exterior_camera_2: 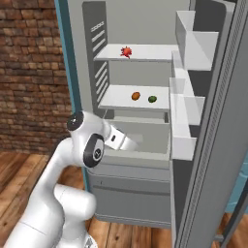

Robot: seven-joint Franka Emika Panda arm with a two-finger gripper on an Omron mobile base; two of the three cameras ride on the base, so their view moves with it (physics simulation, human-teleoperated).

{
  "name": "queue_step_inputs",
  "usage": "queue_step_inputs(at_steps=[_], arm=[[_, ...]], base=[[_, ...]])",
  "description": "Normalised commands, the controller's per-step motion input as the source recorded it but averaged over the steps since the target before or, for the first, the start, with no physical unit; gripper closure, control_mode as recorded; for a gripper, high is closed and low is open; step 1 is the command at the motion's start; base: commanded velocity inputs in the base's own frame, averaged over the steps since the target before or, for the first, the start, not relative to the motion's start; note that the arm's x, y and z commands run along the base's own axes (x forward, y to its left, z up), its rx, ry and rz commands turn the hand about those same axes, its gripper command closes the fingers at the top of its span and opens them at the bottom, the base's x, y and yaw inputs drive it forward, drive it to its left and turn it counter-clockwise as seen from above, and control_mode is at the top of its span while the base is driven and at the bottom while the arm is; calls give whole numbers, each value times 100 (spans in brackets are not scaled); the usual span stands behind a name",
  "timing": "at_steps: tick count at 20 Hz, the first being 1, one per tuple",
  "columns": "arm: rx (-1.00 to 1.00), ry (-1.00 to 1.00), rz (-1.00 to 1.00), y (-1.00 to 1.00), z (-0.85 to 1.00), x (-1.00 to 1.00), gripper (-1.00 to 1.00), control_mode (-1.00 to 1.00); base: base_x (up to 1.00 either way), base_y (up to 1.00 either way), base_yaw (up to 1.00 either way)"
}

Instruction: Open the fridge, remove the mango, avocado, and fish, and place them on any counter.

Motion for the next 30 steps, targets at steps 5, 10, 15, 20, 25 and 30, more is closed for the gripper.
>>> queue_step_inputs(at_steps=[5,10,15,20,25,30], arm=[[-7,2,39,95,66,0,-100,-100],[-1,1,25,55,93,-1,-100,-100],[-1,-1,7,27,61,-27,-100,-100],[-2,0,12,20,31,-3,-100,-100],[-2,2,13,25,14,-4,-100,-100],[0,0,0,9,27,-29,-100,-100]], base=[[0,0,0],[0,0,0],[0,0,0],[0,0,0],[0,0,0],[0,0,0]])
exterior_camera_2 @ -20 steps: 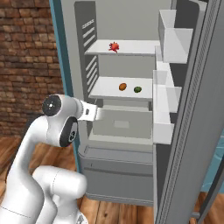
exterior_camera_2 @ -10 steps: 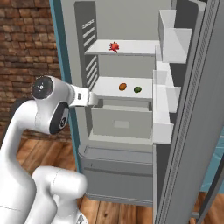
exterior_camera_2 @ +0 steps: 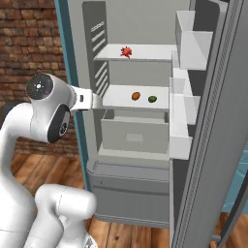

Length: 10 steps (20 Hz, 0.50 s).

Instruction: Open the fridge, remove the mango, avocado, and fish, and place them on any counter.

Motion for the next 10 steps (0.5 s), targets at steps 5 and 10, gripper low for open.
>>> queue_step_inputs(at_steps=[5,10], arm=[[0,0,-1,15,25,-30,-100,-100],[0,0,0,0,0,0,-100,100]], base=[[0,0,0],[-3,0,-1]])
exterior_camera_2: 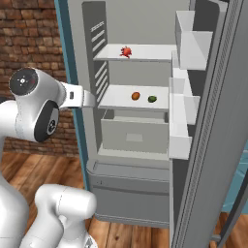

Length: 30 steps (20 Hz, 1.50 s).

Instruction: Open the fridge, remove the mango, avocado, and fish, and place them on any counter.

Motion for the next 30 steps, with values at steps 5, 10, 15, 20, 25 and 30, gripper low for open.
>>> queue_step_inputs(at_steps=[5,10,15,20,25,30], arm=[[0,0,0,0,0,0,-100,100],[0,0,0,0,0,0,-100,100],[0,0,0,0,0,0,-100,100],[0,0,0,0,0,0,-100,100],[0,0,0,0,0,0,-100,100],[1,0,0,0,9,30,-100,-100]], base=[[56,-6,-6],[83,-13,-1],[81,-29,-1],[78,-10,-2],[16,0,0],[10,0,0]])
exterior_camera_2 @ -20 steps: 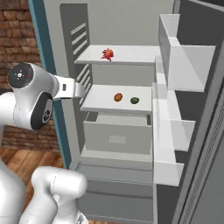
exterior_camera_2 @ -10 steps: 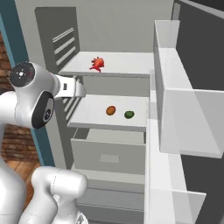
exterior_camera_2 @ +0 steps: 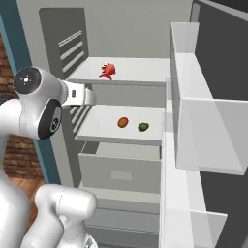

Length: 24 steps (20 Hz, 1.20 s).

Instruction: Open the fridge, remove the mango, avocado, and fish, and place them on any counter.

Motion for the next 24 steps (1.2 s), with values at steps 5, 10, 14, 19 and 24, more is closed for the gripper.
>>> queue_step_inputs(at_steps=[5,10,14,19,24], arm=[[0,0,-2,-2,3,63,-100,-100],[2,0,-5,-9,24,77,-100,-100],[4,0,-4,-8,27,72,-100,-100],[9,2,-3,-8,23,75,-100,-100],[1,0,-3,-2,-5,73,-100,-100]], base=[[0,0,0],[0,0,0],[0,0,0],[0,0,0],[0,0,0]])
